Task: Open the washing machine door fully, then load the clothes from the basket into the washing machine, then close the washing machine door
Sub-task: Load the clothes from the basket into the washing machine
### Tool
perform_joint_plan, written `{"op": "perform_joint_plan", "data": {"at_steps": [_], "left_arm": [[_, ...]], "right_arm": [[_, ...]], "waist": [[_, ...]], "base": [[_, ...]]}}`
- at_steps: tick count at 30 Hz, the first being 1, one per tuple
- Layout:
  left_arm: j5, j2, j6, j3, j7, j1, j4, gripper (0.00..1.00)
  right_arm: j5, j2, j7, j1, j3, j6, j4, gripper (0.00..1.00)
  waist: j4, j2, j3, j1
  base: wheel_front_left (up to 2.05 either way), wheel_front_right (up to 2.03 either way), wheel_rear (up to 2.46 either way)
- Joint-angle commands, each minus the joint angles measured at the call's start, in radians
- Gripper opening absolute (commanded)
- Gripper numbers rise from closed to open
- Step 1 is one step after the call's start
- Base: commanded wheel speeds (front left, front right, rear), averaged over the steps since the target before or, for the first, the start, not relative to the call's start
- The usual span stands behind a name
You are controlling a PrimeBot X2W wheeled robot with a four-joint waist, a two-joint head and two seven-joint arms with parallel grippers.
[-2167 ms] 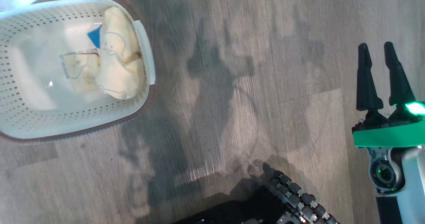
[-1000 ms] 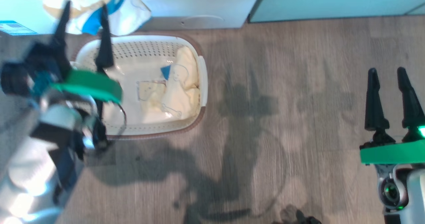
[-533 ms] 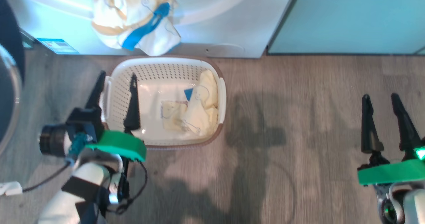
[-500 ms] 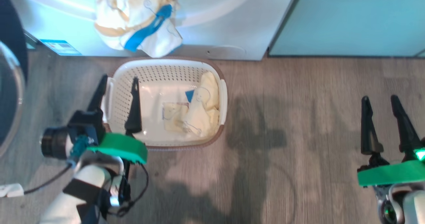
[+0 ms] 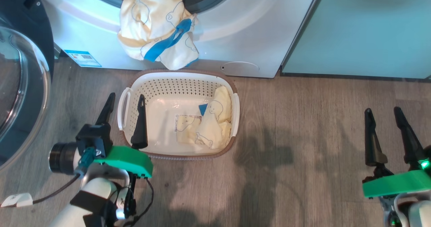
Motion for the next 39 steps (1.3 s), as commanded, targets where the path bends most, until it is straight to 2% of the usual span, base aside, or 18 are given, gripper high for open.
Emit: {"op": "perform_joint_plan", "data": {"at_steps": [1, 21, 32, 39], "left_arm": [[-0.009, 0.015, -0.001, 0.032, -0.01, -0.016, -0.018, 1.0], [-0.039, 0.002, -0.041, 0.031, -0.024, -0.095, 0.09, 1.0], [-0.067, -0.017, -0.111, 0.029, -0.03, -0.247, 0.268, 1.0], [-0.104, -0.033, -0.179, 0.043, -0.033, -0.393, 0.46, 1.0]], "right_arm": [[-0.007, -0.016, -0.01, -0.006, 0.021, -0.003, -0.026, 1.0], [0.01, -0.014, -0.01, -0.04, 0.038, -0.003, -0.036, 1.0], [0.025, -0.009, -0.01, -0.084, 0.05, -0.003, -0.046, 1.0], [0.027, -0.006, -0.01, -0.12, 0.064, -0.003, -0.052, 1.0]], "waist": [[0.002, -0.0001, -0.001, 0.0], [-0.02, -0.0001, 0.058, 0.0], [-0.062, -0.0001, 0.159, 0.0], [-0.094, -0.0001, 0.245, 0.0]], "base": [[0.0, 0.0, 0.0], [0.0, 0.0, 0.0], [0.0, 0.0, 0.0], [0.0, 0.0, 0.0]]}}
